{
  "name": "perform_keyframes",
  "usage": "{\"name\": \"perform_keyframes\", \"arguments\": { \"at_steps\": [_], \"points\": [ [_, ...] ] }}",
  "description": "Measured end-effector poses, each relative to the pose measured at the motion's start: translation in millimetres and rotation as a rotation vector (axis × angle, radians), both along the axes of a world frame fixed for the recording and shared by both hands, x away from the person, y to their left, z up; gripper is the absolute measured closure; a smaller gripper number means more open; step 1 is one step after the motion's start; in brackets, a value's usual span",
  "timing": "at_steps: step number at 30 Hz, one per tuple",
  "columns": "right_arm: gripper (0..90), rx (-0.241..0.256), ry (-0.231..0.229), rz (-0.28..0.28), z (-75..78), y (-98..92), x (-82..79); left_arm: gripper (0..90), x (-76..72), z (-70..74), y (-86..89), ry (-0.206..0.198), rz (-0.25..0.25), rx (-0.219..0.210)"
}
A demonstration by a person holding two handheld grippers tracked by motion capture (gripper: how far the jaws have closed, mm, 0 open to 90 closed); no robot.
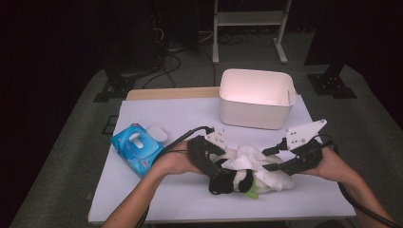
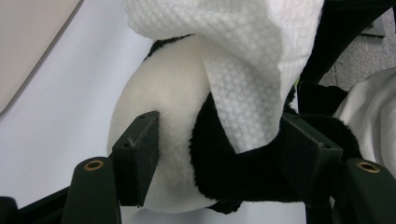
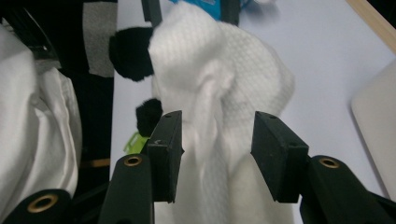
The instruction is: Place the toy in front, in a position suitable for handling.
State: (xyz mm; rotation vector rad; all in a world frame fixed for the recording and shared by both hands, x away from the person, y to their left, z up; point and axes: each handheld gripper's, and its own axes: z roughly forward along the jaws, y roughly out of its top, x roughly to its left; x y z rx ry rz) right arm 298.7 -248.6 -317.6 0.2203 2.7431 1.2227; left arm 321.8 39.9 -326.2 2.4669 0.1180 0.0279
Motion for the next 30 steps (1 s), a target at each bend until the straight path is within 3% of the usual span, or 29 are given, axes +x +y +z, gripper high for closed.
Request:
{"name": "perform_keyframes", "arguments": {
  "at_steps": [6,8,10,14,17,25,30],
  "points": [
    [54.6,-0.054,-0.001,0.009,-11.9,4.7,4.6,33.1,-0.4,0.0,-1.0,0.001,-0.001,-0.002],
    [59.5,-0.045,0.008,0.017,-17.6,11.4,7.3,33.1,-0.3,0.4,-2.0,-0.006,-0.004,0.003],
    [73.6,-0.029,0.026,0.024,-22.5,25.0,10.7,33.1,-1.7,1.1,-4.4,-0.007,-0.005,0.009],
    [79.9,-0.062,-0.006,0.041,-24.5,39.8,10.1,33.0,-2.7,1.6,-5.1,-0.028,-0.007,0.031],
    [82.8,-0.081,-0.024,0.046,-22.7,41.7,9.4,33.4,-2.4,0.2,-2.6,-0.016,0.001,0.012],
    [83.7,-0.047,-0.015,0.003,-19.1,10.2,1.6,33.8,-3.9,-1.7,-1.3,-0.004,-0.006,-0.01],
    [83.7,-0.02,-0.002,-0.061,-21.3,-20.0,-5.0,33.8,-3.5,-2.4,-0.6,0.001,-0.006,-0.017]
  ]
}}
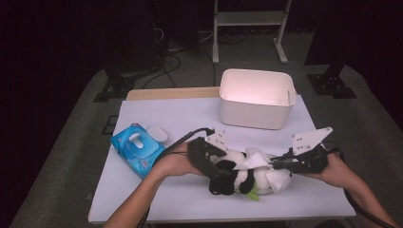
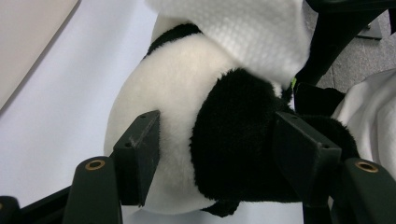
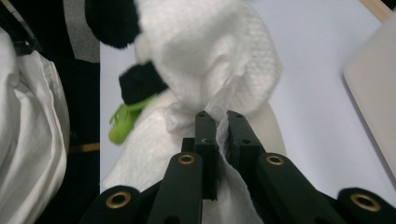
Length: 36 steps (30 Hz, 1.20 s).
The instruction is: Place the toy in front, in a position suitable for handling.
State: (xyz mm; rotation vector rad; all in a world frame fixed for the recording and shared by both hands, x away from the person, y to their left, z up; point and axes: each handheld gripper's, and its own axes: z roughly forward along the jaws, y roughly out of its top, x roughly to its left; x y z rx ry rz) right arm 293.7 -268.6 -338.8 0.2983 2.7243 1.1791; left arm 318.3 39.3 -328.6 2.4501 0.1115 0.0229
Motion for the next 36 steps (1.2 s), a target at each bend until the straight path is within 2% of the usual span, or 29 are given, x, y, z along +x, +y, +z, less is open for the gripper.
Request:
{"name": "perform_keyframes", "arguments": {
  "at_steps": [2,4,5,6,7,8,11,15,23,26,33,36],
  "points": [
    [83.7,0.001,0.001,-0.01,-1.5,-5.2,-0.8,33.8,0.2,-0.3,0.4,0.001,0.003,-0.003],
    [83.7,0.002,0.019,-0.055,-8.6,-21.8,-3.5,33.8,0.5,-0.7,0.9,0.003,0.008,-0.007],
    [83.7,0.002,0.019,-0.055,-8.6,-21.8,-3.5,33.8,0.5,-0.8,0.9,0.004,0.008,-0.008],
    [83.7,0.002,0.024,-0.076,-12.7,-30.0,-4.3,33.8,0.7,-0.8,0.6,0.003,0.007,-0.007],
    [83.7,0.002,0.024,-0.076,-12.7,-30.0,-4.3,33.8,0.7,-0.8,0.6,0.003,0.007,-0.007],
    [83.7,-0.013,0.033,-0.099,-16.5,-36.6,-5.4,33.8,0.9,-0.7,0.1,0.004,0.004,-0.005],
    [83.6,-0.012,0.038,-0.105,-17.8,-39.8,-6.0,33.8,0.3,-0.9,-1.0,0.005,0.002,-0.005],
    [83.6,-0.025,0.012,-0.089,-12.8,-33.4,-5.6,33.8,0.3,-0.4,-2.3,0.001,-0.001,0.002],
    [83.0,-0.044,-0.025,-0.023,4.0,-6.8,-2.4,33.8,0.7,-0.5,-2.3,0.005,0.001,0.002],
    [82.0,-0.074,-0.046,0.015,9.9,8.5,-1.7,33.7,0.6,-0.5,-2.2,0.003,0.001,0.003],
    [80.7,-0.071,-0.048,0.063,15.0,31.6,1.8,33.7,0.6,-0.5,-2.2,0.002,0.001,0.002],
    [76.3,-0.072,-0.045,0.085,15.3,43.5,3.6,33.7,0.2,-0.5,-2.4,0.0,-0.001,0.002]
  ]
}}
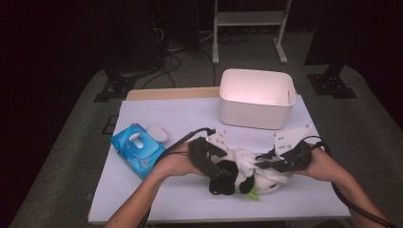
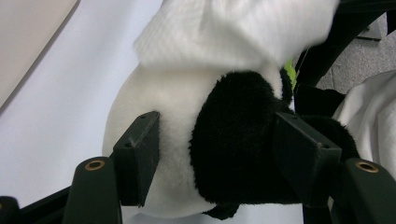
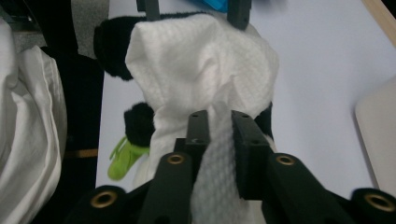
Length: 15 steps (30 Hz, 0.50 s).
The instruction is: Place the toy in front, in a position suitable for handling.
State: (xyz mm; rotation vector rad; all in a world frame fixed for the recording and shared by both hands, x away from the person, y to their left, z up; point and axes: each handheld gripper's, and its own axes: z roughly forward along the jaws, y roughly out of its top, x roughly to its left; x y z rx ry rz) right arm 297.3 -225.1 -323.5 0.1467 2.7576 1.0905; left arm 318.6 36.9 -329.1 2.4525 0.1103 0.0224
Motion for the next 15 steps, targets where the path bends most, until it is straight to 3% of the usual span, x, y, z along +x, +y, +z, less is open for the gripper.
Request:
{"name": "perform_keyframes", "arguments": {
  "at_steps": [8,15],
  "points": [
    [58.5,0.023,0.01,0.053,-1.0,30.0,1.9,33.7,-0.4,-0.6,0.5,0.002,0.003,-0.006],
    [57.0,0.033,0.026,0.06,-5.2,43.8,5.2,33.7,-2.1,-1.2,-0.3,-0.008,0.006,0.001]
  ]
}}
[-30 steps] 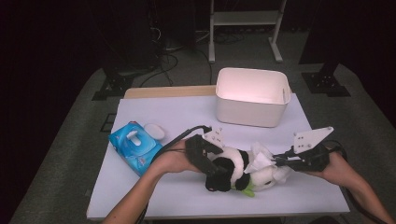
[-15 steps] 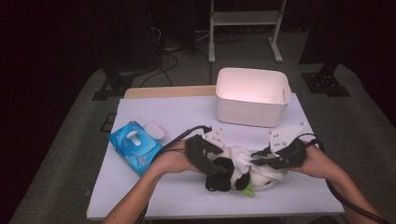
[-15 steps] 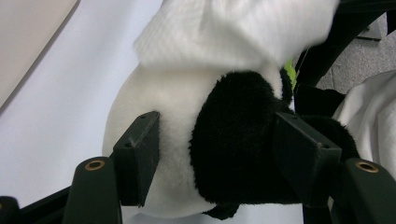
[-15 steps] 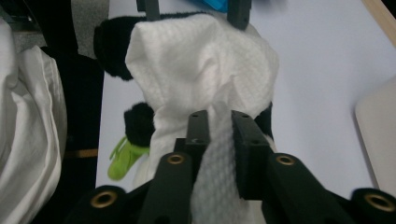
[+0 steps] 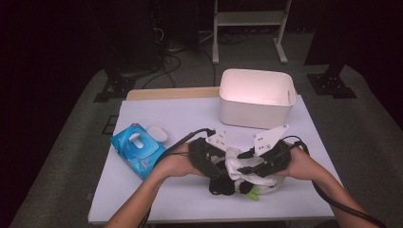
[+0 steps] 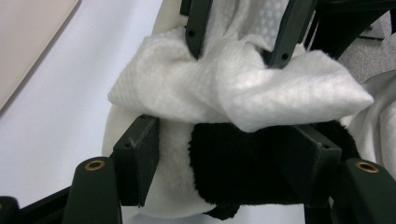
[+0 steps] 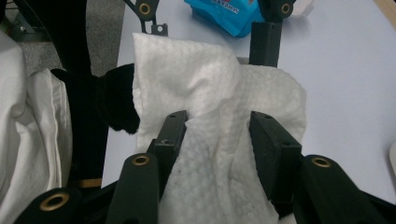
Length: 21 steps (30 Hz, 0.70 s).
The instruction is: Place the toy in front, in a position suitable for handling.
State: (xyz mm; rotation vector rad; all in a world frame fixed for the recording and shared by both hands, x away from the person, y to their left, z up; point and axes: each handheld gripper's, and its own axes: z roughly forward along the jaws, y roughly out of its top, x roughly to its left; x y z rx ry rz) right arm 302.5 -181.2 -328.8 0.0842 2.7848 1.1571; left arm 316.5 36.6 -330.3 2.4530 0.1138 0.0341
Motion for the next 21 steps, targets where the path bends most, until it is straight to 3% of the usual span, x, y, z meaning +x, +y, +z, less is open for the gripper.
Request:
{"name": "perform_keyframes", "arguments": {
  "at_steps": [4,9,15,21],
  "points": [
    [67.0,0.005,0.003,0.004,-4.3,0.8,0.2,33.6,-1.1,-0.3,-1.6,-0.005,-0.008,0.008],
    [81.5,0.026,0.004,0.015,-5.1,-8.4,0.4,33.7,-2.0,-1.9,0.1,0.004,-0.009,-0.016],
    [85.6,0.013,0.012,0.017,-3.6,-16.2,-1.2,33.7,-2.7,-1.9,0.2,0.004,-0.012,-0.019],
    [86.0,-0.033,0.0,-0.029,-4.0,-33.5,-1.5,33.7,-1.6,-2.4,1.9,0.01,-0.01,-0.025]
  ]
}}
